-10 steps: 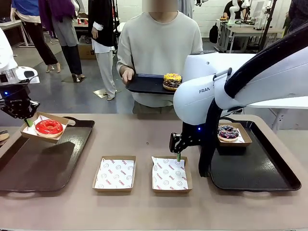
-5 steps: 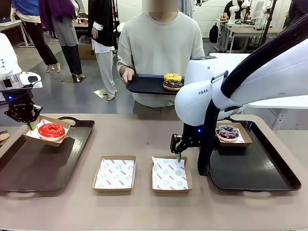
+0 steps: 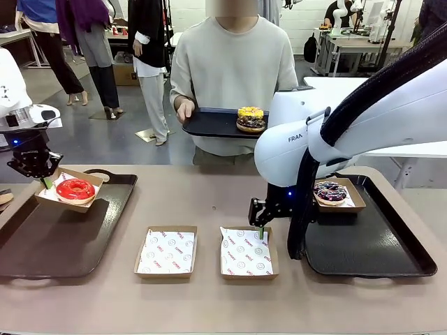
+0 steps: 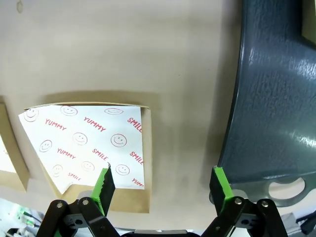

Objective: Individually package the donuts and arrange them on the tray.
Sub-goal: Place the picked Paper togo box on the Handle tray while simultaneously picking up another Paper togo box from the table with the other hand.

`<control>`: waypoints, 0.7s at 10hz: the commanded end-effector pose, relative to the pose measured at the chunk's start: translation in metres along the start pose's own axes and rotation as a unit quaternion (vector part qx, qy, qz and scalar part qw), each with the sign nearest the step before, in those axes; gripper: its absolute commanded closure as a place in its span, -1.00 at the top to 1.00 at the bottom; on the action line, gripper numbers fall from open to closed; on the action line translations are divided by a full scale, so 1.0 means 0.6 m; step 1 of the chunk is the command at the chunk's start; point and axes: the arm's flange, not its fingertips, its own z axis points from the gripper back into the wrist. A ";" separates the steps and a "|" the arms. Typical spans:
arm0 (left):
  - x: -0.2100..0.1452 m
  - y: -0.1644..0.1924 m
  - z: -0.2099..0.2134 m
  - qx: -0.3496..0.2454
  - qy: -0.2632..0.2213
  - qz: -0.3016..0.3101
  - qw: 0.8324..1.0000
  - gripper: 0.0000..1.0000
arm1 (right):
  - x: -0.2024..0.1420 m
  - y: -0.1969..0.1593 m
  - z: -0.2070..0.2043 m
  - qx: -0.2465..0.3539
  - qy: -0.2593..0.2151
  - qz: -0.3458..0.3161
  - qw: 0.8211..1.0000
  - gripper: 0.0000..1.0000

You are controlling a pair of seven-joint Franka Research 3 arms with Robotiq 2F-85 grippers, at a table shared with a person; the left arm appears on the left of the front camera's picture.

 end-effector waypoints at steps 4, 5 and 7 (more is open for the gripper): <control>0.049 -0.026 -0.008 0.018 0.009 0.006 1.000 -0.97 | -0.012 0.014 -0.031 0.011 -0.004 -0.032 0.999 1.00; 0.057 -0.025 -0.012 0.018 0.013 0.008 1.000 -0.97 | -0.010 0.018 -0.035 0.013 -0.001 -0.037 0.999 1.00; 0.066 -0.021 -0.020 0.016 0.017 0.012 1.000 -0.97 | -0.004 0.022 -0.041 0.022 0.003 -0.036 0.999 1.00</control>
